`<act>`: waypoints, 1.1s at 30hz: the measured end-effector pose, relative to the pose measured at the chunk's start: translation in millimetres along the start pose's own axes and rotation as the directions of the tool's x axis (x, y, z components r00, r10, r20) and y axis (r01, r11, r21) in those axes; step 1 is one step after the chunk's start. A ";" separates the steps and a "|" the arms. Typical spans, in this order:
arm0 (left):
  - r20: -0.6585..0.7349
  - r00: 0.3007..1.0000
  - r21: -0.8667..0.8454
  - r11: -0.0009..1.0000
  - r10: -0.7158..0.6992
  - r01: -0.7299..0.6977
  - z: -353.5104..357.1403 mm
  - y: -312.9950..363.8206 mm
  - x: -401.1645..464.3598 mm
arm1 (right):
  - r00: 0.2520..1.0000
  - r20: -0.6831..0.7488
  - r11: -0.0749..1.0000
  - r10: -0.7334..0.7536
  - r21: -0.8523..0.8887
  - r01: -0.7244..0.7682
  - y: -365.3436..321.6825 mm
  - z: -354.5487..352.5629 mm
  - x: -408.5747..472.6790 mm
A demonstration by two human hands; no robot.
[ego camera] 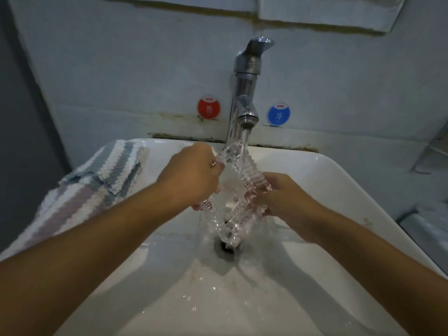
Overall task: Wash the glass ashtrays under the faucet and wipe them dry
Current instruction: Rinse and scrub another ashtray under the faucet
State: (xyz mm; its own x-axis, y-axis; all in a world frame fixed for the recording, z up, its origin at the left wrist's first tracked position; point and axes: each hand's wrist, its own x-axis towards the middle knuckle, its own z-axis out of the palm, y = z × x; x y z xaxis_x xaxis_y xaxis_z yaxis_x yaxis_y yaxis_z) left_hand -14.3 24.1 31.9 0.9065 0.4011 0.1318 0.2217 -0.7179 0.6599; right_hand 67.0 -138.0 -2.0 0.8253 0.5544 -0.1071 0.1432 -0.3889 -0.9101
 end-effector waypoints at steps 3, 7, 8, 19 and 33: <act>0.038 0.999 0.070 0.997 0.028 -0.031 -2.3 -0.6 1.5 | 0.997 0.076 1.000 0.023 -0.016 -0.022 -1.2 -0.8 -1.3; 0.074 0.997 0.095 0.995 0.032 -0.038 -5.3 -4.9 4.5 | 0.994 0.113 0.998 -0.012 -0.067 0.020 3.1 3.0 -3.3; 0.082 0.996 0.085 0.996 0.028 -0.035 -6.2 -6.2 5.6 | 0.993 0.112 0.996 -0.027 -0.077 0.035 4.1 3.4 -3.5; 0.133 0.991 0.118 0.993 0.009 -0.025 -21.7 -7.1 8.4 | 0.969 0.232 0.997 -0.078 -0.004 0.081 -2.4 6.9 -7.4; 0.272 0.953 0.033 0.992 -0.129 0.125 -23.9 -5.4 4.8 | 0.985 0.155 0.989 -0.074 -0.113 0.092 4.8 15.8 -11.9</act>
State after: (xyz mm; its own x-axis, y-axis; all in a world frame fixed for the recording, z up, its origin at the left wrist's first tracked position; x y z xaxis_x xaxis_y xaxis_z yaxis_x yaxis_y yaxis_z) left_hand -19.7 43.6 46.6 0.9336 0.3200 -0.1610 0.3447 -0.6804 0.6467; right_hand 49.2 -134.8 -11.4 0.7176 0.6891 -0.1005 0.2794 -0.4171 -0.8648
